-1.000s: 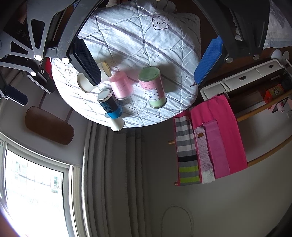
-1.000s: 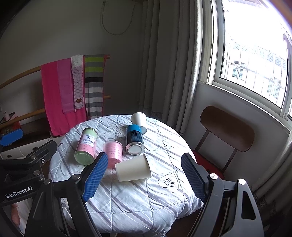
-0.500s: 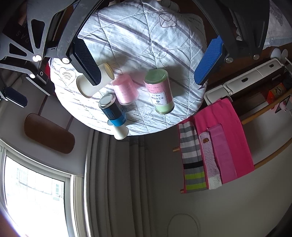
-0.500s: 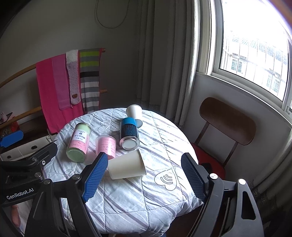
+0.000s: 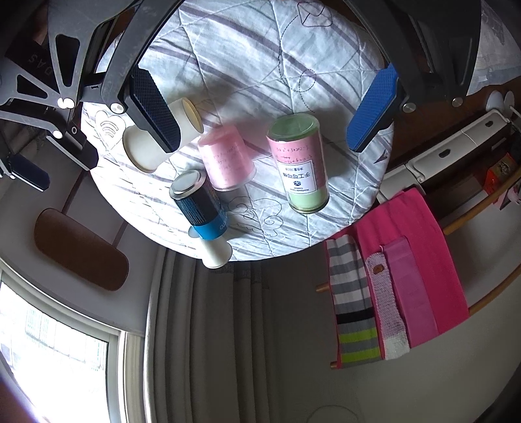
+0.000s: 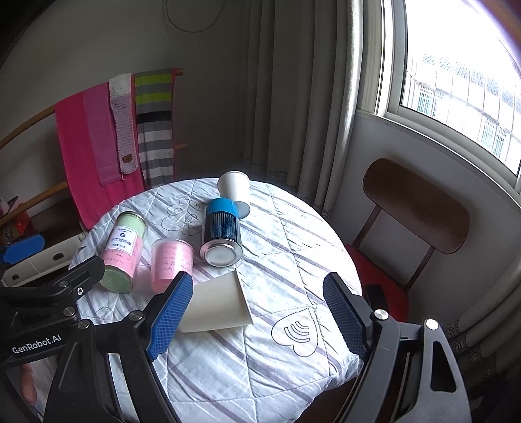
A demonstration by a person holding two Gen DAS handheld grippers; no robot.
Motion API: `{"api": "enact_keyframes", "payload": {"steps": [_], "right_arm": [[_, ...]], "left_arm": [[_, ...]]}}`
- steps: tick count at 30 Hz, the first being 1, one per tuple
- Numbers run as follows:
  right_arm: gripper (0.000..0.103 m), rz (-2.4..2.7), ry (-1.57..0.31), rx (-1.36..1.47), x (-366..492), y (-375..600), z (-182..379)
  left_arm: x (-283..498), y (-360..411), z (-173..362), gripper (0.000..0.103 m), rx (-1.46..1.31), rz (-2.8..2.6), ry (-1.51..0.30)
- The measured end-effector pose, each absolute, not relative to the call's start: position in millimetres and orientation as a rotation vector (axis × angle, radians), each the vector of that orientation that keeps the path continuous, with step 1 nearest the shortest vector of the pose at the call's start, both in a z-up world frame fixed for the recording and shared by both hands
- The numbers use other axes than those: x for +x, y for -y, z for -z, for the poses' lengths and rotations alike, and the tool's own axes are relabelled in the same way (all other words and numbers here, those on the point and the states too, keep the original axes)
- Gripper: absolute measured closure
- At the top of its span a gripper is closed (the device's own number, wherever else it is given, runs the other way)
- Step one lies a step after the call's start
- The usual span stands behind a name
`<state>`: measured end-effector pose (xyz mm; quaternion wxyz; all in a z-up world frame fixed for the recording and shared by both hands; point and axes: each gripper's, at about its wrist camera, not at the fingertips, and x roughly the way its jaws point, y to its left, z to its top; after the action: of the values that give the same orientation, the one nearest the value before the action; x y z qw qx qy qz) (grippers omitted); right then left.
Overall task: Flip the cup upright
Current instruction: 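Move the right gripper to the lying blue-black metal cup and close on its body, then lift the blue cup with the right gripper and rotate it rim-up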
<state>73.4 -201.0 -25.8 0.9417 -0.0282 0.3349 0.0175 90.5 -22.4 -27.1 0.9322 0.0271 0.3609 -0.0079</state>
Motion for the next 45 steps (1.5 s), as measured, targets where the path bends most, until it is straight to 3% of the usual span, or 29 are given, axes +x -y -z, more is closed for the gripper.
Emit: {"api": "enact_keyframes", "payload": {"steps": [21,30,45], "right_arm": [[0.02,-0.104,-0.813,-0.048,156,206,52],[0.02,-0.241,-0.963,0.025,229,195,65],[0.02,-0.331,-1.268,0.199,313,172,133]], "left_arm": [[164,13,53,0.0,0.054,0.01,-0.839],[182,-3,57,0.0,0.033,-0.005,-0.841],[193,-48,66,0.0,-0.011,-0.057,-0.85]]}}
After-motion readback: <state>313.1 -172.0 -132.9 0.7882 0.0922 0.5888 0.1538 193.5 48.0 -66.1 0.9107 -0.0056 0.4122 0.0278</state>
